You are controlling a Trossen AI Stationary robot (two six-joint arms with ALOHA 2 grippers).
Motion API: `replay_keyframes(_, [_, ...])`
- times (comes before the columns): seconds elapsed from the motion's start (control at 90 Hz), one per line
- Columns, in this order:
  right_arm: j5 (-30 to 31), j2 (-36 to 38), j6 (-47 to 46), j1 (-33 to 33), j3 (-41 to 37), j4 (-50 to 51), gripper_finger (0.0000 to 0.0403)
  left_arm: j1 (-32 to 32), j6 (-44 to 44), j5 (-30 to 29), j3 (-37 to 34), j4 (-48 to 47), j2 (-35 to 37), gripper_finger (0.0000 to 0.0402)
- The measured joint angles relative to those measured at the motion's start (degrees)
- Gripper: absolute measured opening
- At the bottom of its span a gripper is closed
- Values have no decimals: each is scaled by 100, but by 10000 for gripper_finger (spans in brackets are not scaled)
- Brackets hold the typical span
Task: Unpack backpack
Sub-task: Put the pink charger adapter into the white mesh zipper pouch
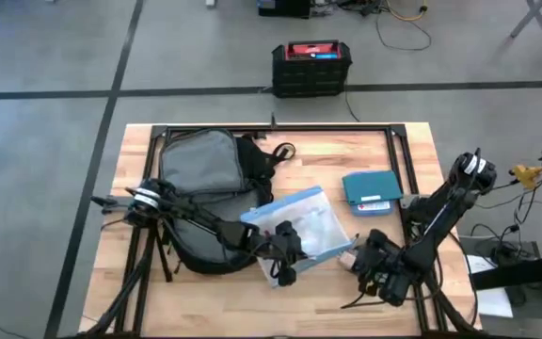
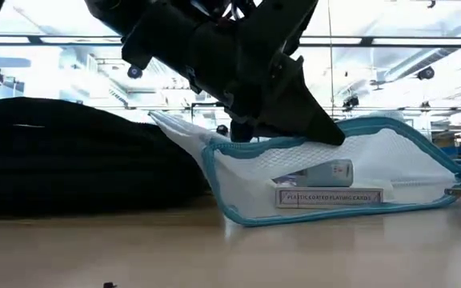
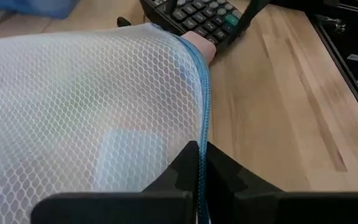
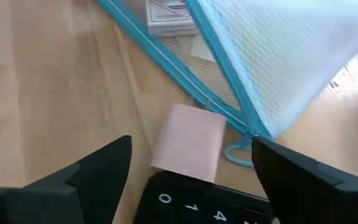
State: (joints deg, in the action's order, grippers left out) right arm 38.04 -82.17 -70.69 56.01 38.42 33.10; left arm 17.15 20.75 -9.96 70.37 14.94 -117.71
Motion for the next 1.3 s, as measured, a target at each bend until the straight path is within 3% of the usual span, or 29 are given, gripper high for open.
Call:
replay_keyframes(0.3, [101, -114, -237, -13, -242, -145, 306, -15, -2, 0, 0, -112, 0, 0])
replay_keyframes(0.5, [47, -405, 304, -148, -246, -1000, 308, -21, -2, -4, 0, -140, 2, 0])
replay_keyframes(0.667, [3, -783, 93, -256, -246, -1110, 303, -35, 1, -9, 0, -131, 16, 0])
replay_keyframes(0.811, [24, -909, -217, -291, -239, -1152, 265, -35, 13, -13, 7, -113, 24, 0])
replay_keyframes(0.978, [-142, -844, -12, -278, -30, -1099, 168, -46, 21, -126, 9, -96, 31, 0])
replay_keyframes(1.122, [-74, -850, 639, -282, 318, -1245, 166, -85, 19, -319, 9, -7, 31, 0])
replay_keyframes(1.3, [606, -881, 1473, -529, 427, -1608, 166, -82, -22, -317, 11, 250, 33, 0])
